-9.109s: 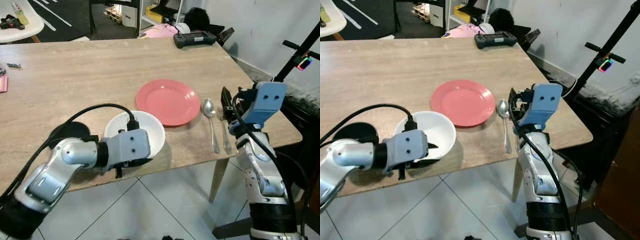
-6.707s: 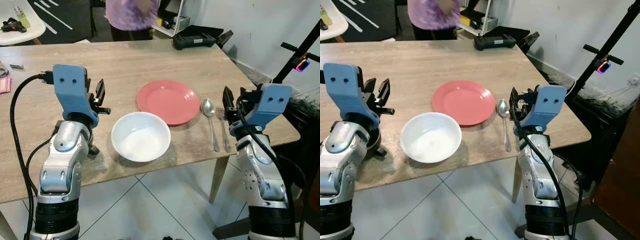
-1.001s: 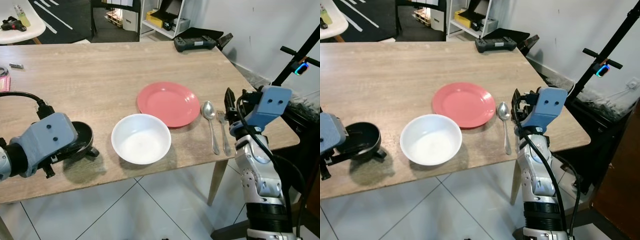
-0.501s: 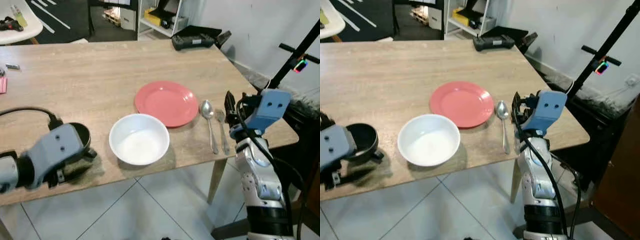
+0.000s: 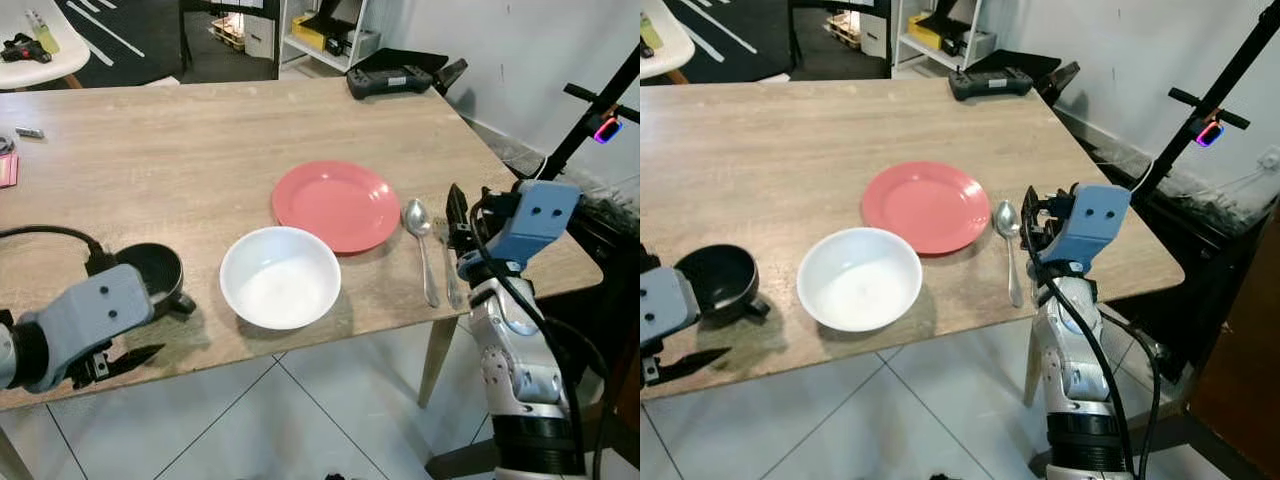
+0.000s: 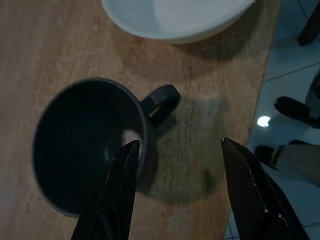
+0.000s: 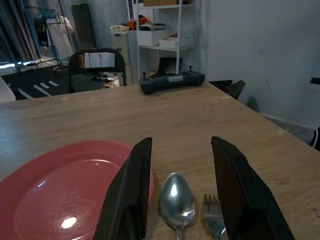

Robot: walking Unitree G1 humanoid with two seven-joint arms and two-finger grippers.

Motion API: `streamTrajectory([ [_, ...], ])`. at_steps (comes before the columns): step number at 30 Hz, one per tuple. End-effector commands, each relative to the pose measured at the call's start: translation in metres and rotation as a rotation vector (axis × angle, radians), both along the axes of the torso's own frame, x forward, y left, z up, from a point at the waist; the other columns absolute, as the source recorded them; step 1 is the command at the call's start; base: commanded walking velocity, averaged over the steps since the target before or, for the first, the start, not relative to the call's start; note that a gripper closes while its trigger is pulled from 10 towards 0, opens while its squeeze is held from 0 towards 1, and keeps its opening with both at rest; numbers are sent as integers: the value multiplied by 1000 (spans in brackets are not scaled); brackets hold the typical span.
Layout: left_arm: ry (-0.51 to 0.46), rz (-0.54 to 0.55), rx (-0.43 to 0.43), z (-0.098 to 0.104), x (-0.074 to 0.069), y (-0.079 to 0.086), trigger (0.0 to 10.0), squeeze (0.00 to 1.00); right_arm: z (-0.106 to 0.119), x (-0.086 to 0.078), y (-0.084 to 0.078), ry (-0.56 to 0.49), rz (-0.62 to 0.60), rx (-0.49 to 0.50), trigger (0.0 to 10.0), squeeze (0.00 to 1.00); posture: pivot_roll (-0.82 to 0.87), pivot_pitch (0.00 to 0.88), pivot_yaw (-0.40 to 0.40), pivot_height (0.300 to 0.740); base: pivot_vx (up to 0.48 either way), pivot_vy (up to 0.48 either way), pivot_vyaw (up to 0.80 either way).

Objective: Setting the table

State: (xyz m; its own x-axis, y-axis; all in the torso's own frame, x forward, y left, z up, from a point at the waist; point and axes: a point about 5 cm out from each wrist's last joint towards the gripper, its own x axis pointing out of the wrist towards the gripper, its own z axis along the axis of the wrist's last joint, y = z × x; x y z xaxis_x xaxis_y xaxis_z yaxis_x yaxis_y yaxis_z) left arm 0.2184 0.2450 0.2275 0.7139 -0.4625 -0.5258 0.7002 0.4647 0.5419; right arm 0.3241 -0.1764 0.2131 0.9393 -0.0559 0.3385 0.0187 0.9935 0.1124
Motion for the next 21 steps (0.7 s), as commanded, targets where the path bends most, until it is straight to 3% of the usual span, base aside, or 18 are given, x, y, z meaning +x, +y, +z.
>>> streamTrajectory([
  [1, 1, 3, 3, -1, 2, 2, 10000, 0, -3, -1, -4, 12, -11, 3, 10000, 0, 114, 105, -8, 740, 0, 0, 0],
  [9, 29, 13, -18, -5, 3, 5, 10000, 0, -3, -3, -4, 14, -15, 2, 10000, 0, 106, 108, 0, 740, 0, 0, 0],
  [20, 40, 100, -11, -28, 12, 18, 9922, 0, -3, -4, -6, 16, -21, 1, 10000, 0, 101, 115, -6, 740, 0, 0, 0],
  [21, 31, 116, -9, -30, 14, 19, 8863, 0, -3, -4, -6, 16, -21, 0, 10000, 0, 100, 117, -7, 740, 0, 0, 0],
])
